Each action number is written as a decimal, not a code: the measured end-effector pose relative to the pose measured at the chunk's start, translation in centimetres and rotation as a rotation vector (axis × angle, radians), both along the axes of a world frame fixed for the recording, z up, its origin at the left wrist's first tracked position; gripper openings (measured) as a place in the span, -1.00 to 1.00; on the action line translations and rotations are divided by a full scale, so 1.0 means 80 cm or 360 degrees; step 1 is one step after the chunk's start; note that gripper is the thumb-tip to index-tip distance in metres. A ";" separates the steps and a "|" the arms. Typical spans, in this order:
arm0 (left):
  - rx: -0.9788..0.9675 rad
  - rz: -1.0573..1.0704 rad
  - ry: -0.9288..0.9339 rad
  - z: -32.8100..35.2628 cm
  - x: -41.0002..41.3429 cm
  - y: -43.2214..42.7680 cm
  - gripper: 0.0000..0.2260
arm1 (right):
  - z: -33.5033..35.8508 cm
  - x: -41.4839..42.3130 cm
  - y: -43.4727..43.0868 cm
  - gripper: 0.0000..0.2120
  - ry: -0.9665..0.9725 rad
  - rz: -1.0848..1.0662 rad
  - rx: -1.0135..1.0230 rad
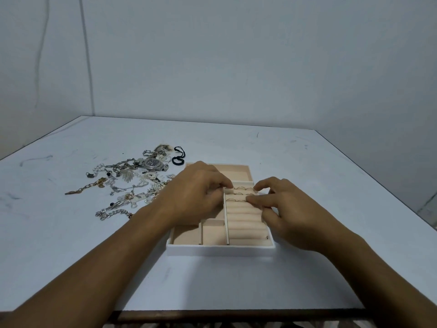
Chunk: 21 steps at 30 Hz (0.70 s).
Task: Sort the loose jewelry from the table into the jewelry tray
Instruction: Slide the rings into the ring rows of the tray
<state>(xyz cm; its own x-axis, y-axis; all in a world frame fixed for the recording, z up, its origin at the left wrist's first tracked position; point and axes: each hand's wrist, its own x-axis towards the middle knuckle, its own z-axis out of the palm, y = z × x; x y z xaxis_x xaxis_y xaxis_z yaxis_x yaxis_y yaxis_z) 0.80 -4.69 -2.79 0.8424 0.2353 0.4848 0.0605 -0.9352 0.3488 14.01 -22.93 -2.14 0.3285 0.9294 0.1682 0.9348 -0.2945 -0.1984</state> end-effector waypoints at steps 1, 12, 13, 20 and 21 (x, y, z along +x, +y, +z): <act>0.0004 0.0005 0.0001 0.000 -0.001 0.000 -0.81 | 0.000 -0.001 0.000 -0.62 -0.0006 -0.0009 -0.0027; 0.0019 -0.0031 0.0066 0.014 0.034 -0.019 -0.80 | 0.015 0.018 -0.031 -0.54 0.0136 -0.0105 0.0287; 0.0031 -0.0038 0.0092 0.015 0.043 -0.023 -0.80 | 0.016 0.027 -0.036 -0.56 0.0163 -0.0124 0.0329; 0.0261 0.0001 0.0617 0.013 0.093 -0.066 -0.66 | 0.000 0.070 -0.062 -0.60 0.0366 -0.0489 0.0201; 0.0273 0.0001 0.0658 0.012 0.097 -0.072 -0.65 | -0.004 0.072 -0.064 -0.60 0.0381 -0.0532 0.0174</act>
